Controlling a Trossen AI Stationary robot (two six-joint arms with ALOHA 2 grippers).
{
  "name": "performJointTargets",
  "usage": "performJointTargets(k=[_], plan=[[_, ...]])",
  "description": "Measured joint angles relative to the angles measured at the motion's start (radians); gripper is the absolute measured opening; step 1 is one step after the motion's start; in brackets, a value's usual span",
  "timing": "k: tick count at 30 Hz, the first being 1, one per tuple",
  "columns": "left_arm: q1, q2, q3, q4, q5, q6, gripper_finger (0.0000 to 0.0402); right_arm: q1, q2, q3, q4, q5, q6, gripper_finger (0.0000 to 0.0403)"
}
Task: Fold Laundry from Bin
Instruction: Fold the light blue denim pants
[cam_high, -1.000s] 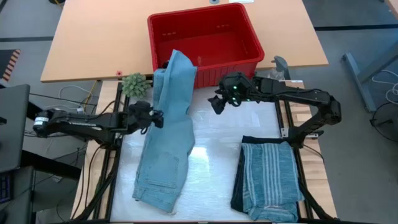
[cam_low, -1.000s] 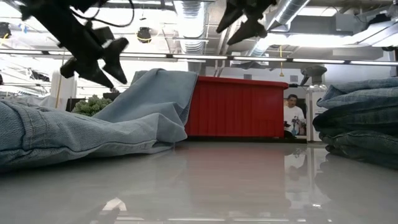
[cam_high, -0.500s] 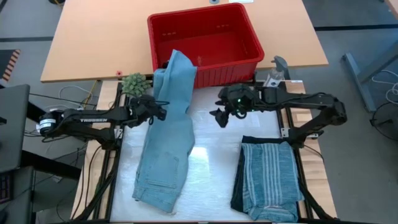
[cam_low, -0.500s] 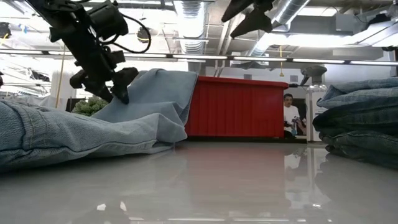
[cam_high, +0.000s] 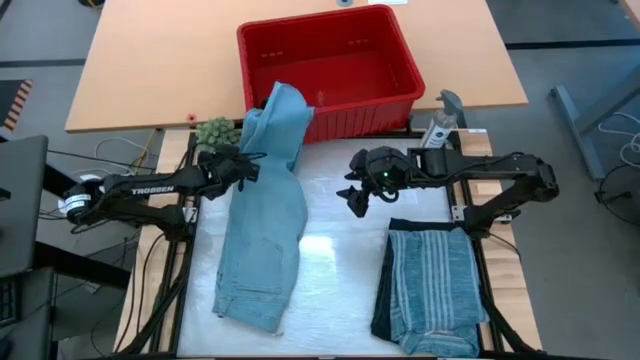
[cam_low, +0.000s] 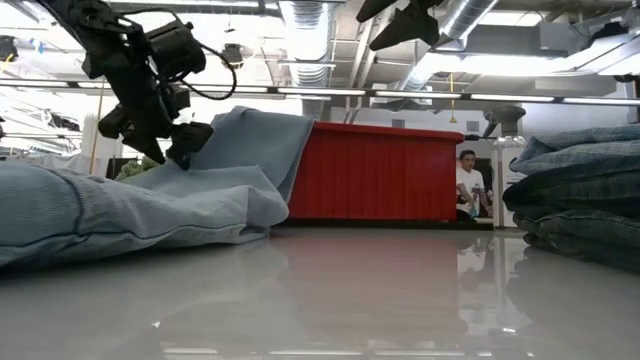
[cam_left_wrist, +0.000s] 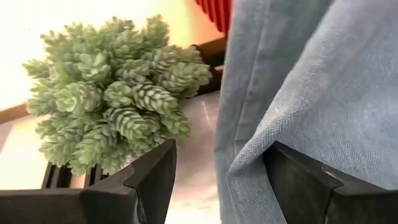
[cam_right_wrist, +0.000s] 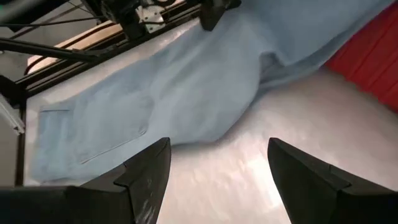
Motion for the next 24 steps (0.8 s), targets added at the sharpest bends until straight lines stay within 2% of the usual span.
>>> performJointTargets(k=[3, 7, 10, 13, 15, 17, 24], plan=[[0.028, 0.0, -0.042, 0.021, 0.043, -0.037, 0.0229, 0.02, 0.0, -0.004, -0.01, 0.0, 0.035, 0.0291], [0.038, 0.0, -0.118, 0.051, 0.08, -0.114, 0.0229, 0.031, 0.0, -0.11, 0.119, 0.009, 0.15, 0.0291], [0.038, 0.0, -0.175, 0.12, 0.13, -0.129, 0.0229, 0.009, 0.006, -0.238, 0.306, 0.009, 0.246, 0.0291], [0.038, 0.0, -0.226, 0.214, 0.193, -0.138, 0.0229, -0.032, 0.027, -0.353, 0.546, 0.069, 0.334, 0.0291], [0.038, 0.0, -0.244, 0.261, 0.219, -0.147, 0.0229, -0.075, 0.079, -0.394, 0.691, 0.121, 0.367, 0.0291], [0.038, 0.0, -0.255, 0.286, 0.257, -0.154, 0.0229, -0.123, 0.137, -0.407, 0.757, 0.116, 0.405, 0.0291], [0.026, 0.102, -0.262, 0.319, 0.393, -0.135, 0.0229, -0.222, 0.426, -0.332, 0.953, -0.004, 0.357, 0.0291]])
